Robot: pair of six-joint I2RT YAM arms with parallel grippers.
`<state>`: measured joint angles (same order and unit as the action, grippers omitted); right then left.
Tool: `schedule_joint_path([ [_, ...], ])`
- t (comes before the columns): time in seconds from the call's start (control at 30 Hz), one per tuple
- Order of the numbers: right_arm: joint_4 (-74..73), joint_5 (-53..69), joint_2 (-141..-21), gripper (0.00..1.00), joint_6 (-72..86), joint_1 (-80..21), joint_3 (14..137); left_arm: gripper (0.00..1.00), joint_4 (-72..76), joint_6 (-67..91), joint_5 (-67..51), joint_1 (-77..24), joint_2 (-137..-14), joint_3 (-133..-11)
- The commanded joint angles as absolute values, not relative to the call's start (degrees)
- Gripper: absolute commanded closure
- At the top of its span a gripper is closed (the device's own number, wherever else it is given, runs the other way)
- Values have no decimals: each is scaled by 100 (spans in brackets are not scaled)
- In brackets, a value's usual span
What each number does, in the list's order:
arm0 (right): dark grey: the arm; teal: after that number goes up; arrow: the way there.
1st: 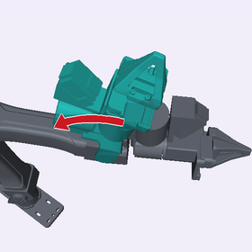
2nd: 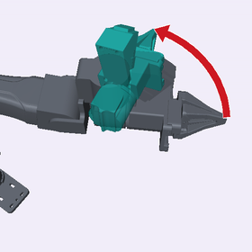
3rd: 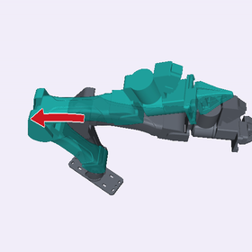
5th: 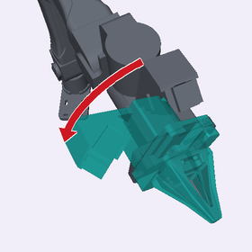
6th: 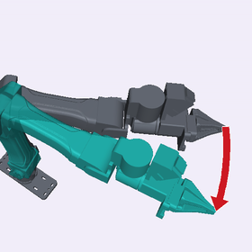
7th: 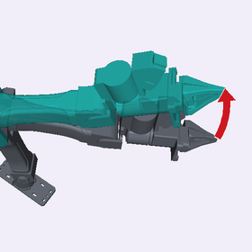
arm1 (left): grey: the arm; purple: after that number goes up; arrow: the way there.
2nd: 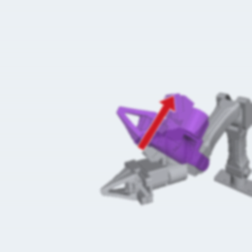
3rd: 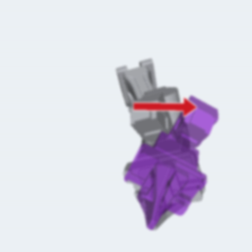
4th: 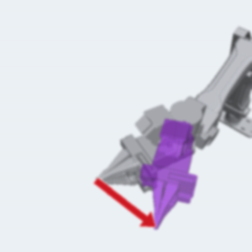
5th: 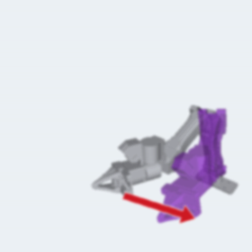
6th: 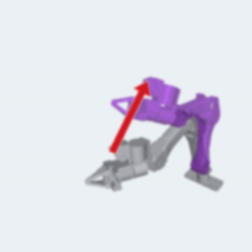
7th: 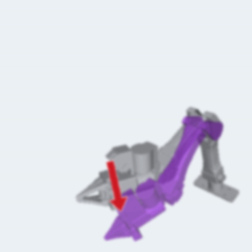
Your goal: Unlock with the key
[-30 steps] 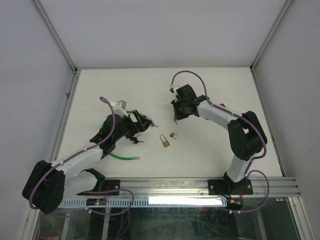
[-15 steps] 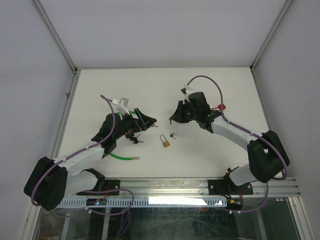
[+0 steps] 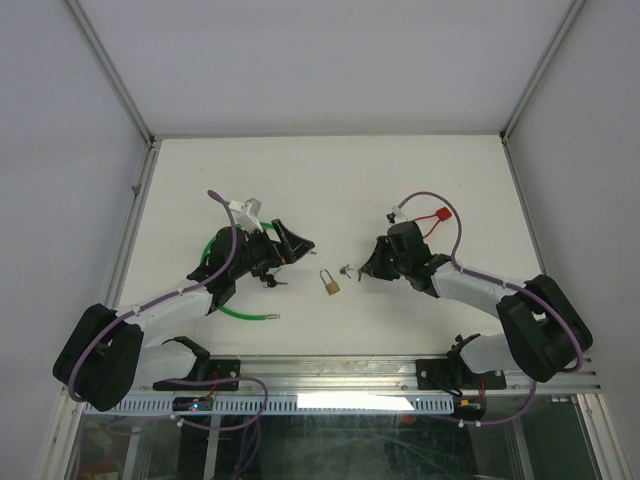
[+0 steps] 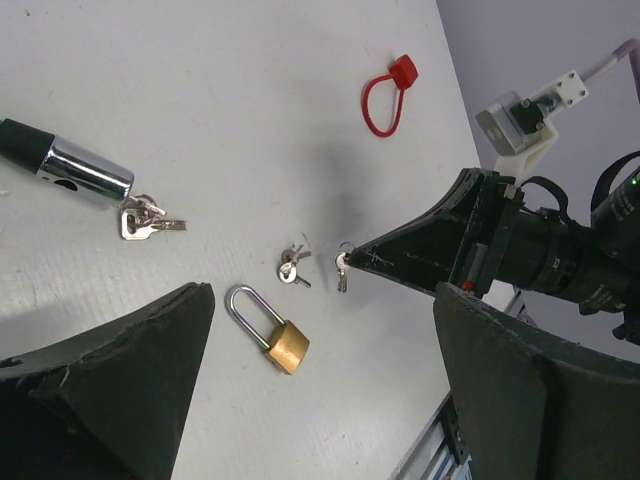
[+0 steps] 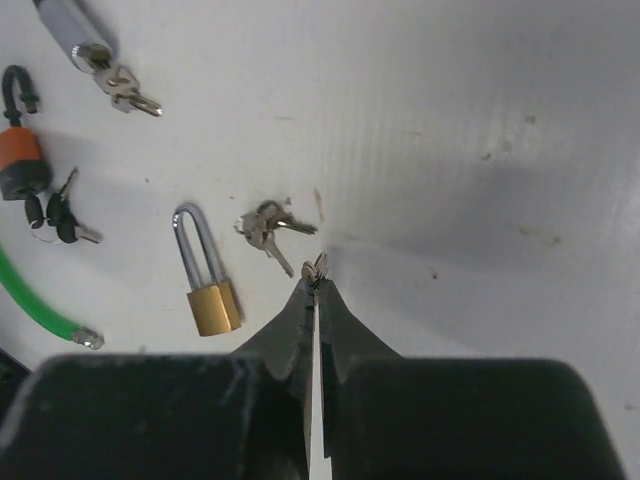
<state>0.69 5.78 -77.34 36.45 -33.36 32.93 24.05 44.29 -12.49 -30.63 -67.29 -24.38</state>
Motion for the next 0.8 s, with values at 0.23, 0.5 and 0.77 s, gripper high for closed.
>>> schedule_joint_path([
  [0.23,174,360,-7723,87,4084,-3365,2911,5,2706,3910,-1003,-3015,-6777,-2365],
  [0.5,-1464,38,-7476,66,3085,-3513,3807,5,2582,3784,-901,-3011,-6621,-2304],
  [0.77,-2925,-250,-8373,62,1911,-3721,5147,5,2480,3735,-832,-3009,-6486,-2261],
])
